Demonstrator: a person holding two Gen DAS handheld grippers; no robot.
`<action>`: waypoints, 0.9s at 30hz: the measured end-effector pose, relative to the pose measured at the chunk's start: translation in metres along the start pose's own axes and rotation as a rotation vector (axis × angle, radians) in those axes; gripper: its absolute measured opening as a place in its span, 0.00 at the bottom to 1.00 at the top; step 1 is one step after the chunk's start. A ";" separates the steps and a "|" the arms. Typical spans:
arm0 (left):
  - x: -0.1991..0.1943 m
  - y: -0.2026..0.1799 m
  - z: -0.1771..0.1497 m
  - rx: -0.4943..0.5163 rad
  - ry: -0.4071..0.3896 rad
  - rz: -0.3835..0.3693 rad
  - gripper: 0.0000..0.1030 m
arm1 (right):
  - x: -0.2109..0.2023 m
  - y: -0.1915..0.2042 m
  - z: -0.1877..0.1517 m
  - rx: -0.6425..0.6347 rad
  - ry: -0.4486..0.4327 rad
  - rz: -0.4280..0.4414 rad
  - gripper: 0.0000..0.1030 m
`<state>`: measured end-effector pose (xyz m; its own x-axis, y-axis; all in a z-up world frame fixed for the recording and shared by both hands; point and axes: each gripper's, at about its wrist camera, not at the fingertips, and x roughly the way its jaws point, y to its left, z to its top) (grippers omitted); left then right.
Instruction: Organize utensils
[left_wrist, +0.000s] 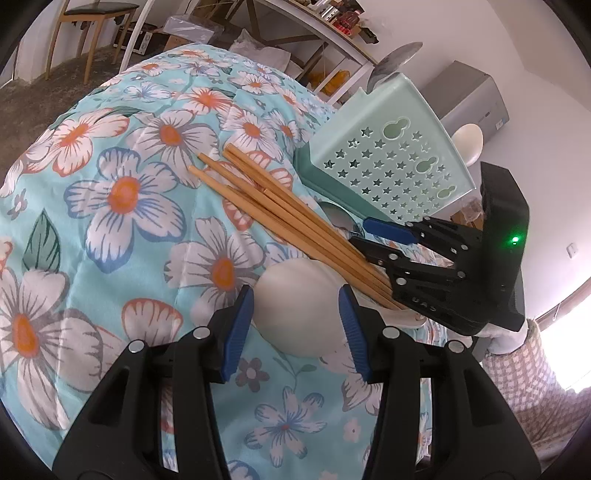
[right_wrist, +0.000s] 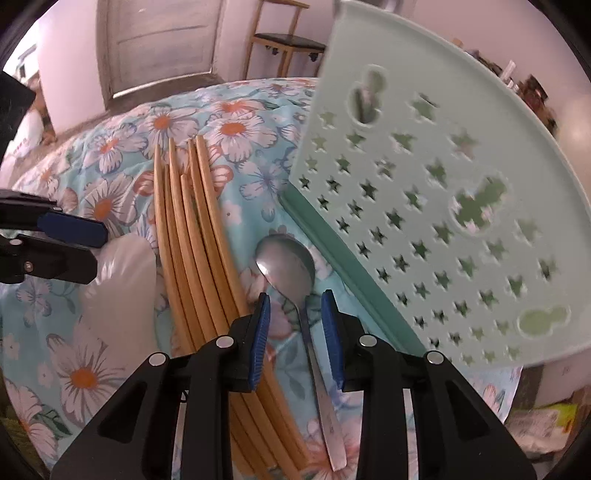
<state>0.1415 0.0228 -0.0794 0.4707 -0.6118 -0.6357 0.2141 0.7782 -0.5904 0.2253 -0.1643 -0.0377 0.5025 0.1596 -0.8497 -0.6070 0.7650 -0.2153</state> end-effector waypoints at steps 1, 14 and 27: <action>0.000 0.000 0.000 -0.001 0.000 -0.001 0.44 | 0.002 0.003 0.003 -0.011 -0.004 -0.001 0.28; -0.001 0.001 0.000 -0.001 -0.001 -0.005 0.44 | 0.017 0.030 0.037 0.000 -0.097 -0.088 0.15; -0.009 0.005 0.000 -0.031 0.021 -0.039 0.44 | -0.058 -0.011 0.014 0.282 -0.284 -0.089 0.06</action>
<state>0.1381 0.0321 -0.0762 0.4441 -0.6444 -0.6225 0.2052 0.7495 -0.6294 0.2113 -0.1737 0.0208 0.7195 0.2208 -0.6585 -0.3809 0.9183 -0.1083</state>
